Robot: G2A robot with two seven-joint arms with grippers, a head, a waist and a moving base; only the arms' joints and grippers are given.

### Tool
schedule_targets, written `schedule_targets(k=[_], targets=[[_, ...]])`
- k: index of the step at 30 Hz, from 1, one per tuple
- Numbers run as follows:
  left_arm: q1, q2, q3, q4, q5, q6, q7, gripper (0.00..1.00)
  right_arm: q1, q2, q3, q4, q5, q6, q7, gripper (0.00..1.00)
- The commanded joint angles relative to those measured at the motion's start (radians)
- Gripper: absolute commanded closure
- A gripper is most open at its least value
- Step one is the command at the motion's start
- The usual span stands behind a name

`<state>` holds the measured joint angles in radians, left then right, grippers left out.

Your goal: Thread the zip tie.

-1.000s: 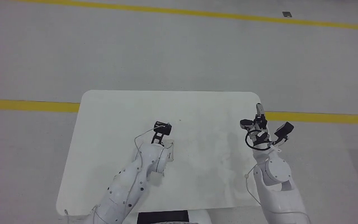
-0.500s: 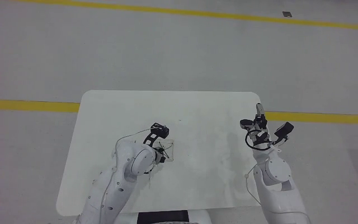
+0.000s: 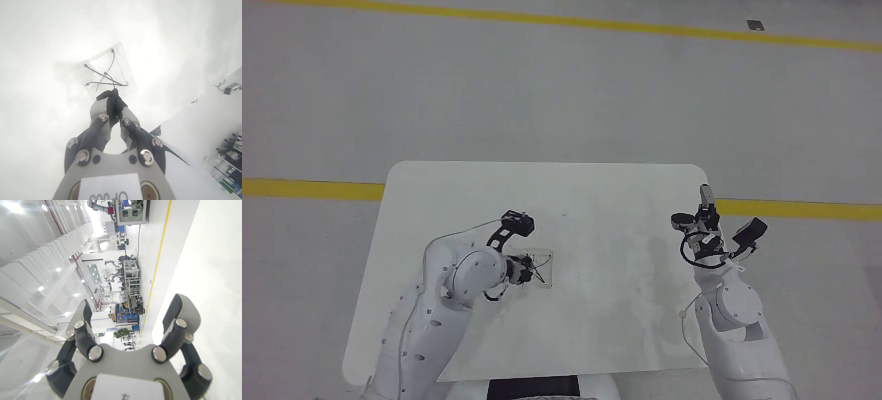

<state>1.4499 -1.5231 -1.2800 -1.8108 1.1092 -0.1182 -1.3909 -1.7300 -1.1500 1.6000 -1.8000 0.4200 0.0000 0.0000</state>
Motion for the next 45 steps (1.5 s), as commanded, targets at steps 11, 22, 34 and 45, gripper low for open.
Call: schedule_targets(k=[11,22,34,45], targets=[[0.001,0.181,-0.079,0.025,-0.532,-0.222,0.001,1.00,0.000,0.000,0.000,0.000,0.000,0.000,0.000,0.00],[-0.102,0.455,0.056,0.021,-0.914,-0.222,0.001,1.00,0.000,0.000,0.000,0.000,0.000,0.000,0.000,0.00],[-0.174,0.592,0.132,0.006,-1.131,-0.222,0.001,1.00,0.000,0.000,0.000,0.000,0.000,0.000,0.000,0.00],[-0.197,0.592,0.132,0.120,-1.238,-0.222,0.032,1.00,0.000,0.000,0.000,0.000,0.000,0.000,0.000,0.00]])
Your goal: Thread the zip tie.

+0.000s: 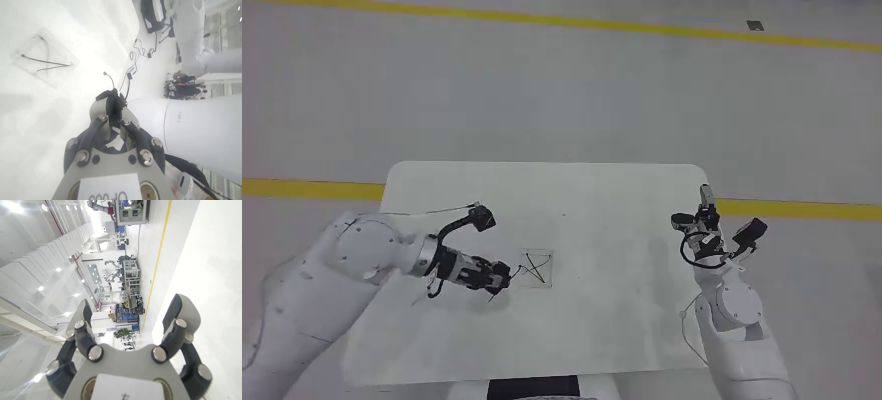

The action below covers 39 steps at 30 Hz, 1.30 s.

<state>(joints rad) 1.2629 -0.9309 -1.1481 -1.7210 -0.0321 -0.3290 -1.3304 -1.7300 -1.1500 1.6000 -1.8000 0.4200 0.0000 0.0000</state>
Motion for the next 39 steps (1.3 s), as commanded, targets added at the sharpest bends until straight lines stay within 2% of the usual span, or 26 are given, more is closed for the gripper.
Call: schedule_targets(k=[1,4,7,13,23,39], targets=[[-0.021,0.001,-0.004,0.051,-0.126,-0.011,-0.051,1.00,0.000,0.000,0.000,0.000,0.000,0.000,0.000,0.00],[-0.034,0.004,0.008,0.091,-0.219,-0.011,-0.060,1.00,0.000,0.000,0.000,0.000,0.000,0.000,0.000,0.00],[-0.045,0.014,0.023,0.126,-0.314,-0.011,-0.060,1.00,0.000,0.000,0.000,0.000,0.000,0.000,0.000,0.00],[-0.071,0.031,0.050,0.180,-0.423,-0.011,-0.060,1.00,0.000,0.000,0.000,0.000,0.000,0.000,0.000,0.00],[-0.081,0.049,0.053,0.176,-0.507,-0.011,-0.060,1.00,0.000,0.000,0.000,0.000,0.000,0.000,0.000,0.00],[-0.081,0.049,0.052,0.177,-0.506,-0.011,-0.060,1.00,0.000,0.000,0.000,0.000,0.000,0.000,0.000,0.00]])
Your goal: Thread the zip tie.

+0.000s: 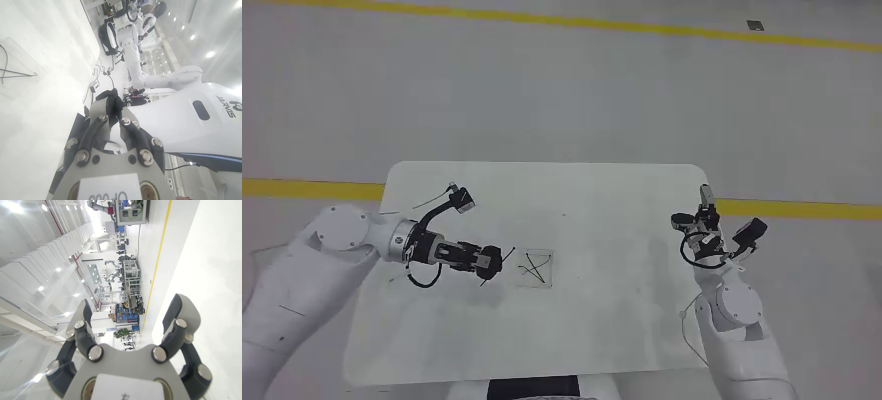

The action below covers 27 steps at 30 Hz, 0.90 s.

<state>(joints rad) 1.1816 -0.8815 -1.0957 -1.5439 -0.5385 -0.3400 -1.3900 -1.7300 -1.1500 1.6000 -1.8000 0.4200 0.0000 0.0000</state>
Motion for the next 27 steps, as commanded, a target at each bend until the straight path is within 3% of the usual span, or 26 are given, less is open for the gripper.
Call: schedule_targets(k=[1,6,10,16,21,27], targets=[[0.000,0.000,0.000,0.000,0.000,0.000,0.000,1.00,0.000,0.000,0.000,0.000,0.000,0.000,0.000,0.00],[0.000,0.000,0.000,0.000,0.000,0.000,0.000,1.00,0.000,0.000,0.000,0.000,0.000,0.000,0.000,0.00],[0.000,0.000,0.000,0.000,0.000,0.000,0.000,1.00,0.013,-0.002,-0.042,0.001,-0.061,0.010,0.048,0.00],[0.000,0.000,0.000,0.000,0.000,0.000,0.000,1.00,0.075,-0.004,-0.155,0.001,-0.203,0.033,0.169,0.00],[0.000,0.000,0.000,0.000,0.000,0.000,0.000,1.00,0.143,-0.010,-0.286,0.011,-0.344,0.044,0.265,0.00],[0.000,0.000,0.000,0.000,0.000,0.000,0.000,1.00,0.227,-0.024,-0.400,0.068,-0.387,0.031,0.344,0.00]])
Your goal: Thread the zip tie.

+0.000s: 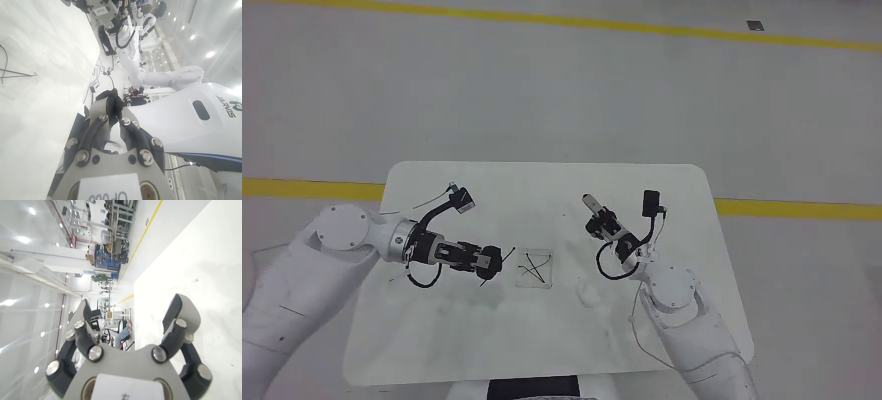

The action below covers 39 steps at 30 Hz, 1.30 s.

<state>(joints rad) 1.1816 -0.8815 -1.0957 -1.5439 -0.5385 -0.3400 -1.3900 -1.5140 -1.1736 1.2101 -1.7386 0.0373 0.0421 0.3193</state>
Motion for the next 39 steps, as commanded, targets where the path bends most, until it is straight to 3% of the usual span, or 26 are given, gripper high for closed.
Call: schedule_targets(k=[1,10,17,26,33,39], targets=[[0.000,0.000,0.000,0.000,0.000,0.000,0.000,1.00,0.014,0.000,-0.009,0.011,-0.009,-0.019,0.031,0.00],[0.000,0.000,0.000,0.000,0.000,0.000,0.000,1.00,0.012,-0.001,-0.014,0.012,0.009,-0.022,0.041,0.00],[0.000,0.000,0.000,0.000,0.000,0.000,0.000,1.00,0.068,-0.005,-0.028,0.102,0.292,-0.080,0.357,0.00],[0.000,0.000,0.000,0.000,0.000,0.000,0.000,1.00,0.183,-0.027,-0.117,0.244,0.523,-0.098,0.630,0.00],[0.000,0.000,0.000,0.000,0.000,0.000,0.000,1.00,0.187,-0.027,-0.118,0.249,0.531,-0.101,0.641,0.00],[0.000,0.000,0.000,0.000,0.000,0.000,0.000,1.00,0.190,-0.036,-0.152,0.251,0.620,-0.057,0.678,0.00]])
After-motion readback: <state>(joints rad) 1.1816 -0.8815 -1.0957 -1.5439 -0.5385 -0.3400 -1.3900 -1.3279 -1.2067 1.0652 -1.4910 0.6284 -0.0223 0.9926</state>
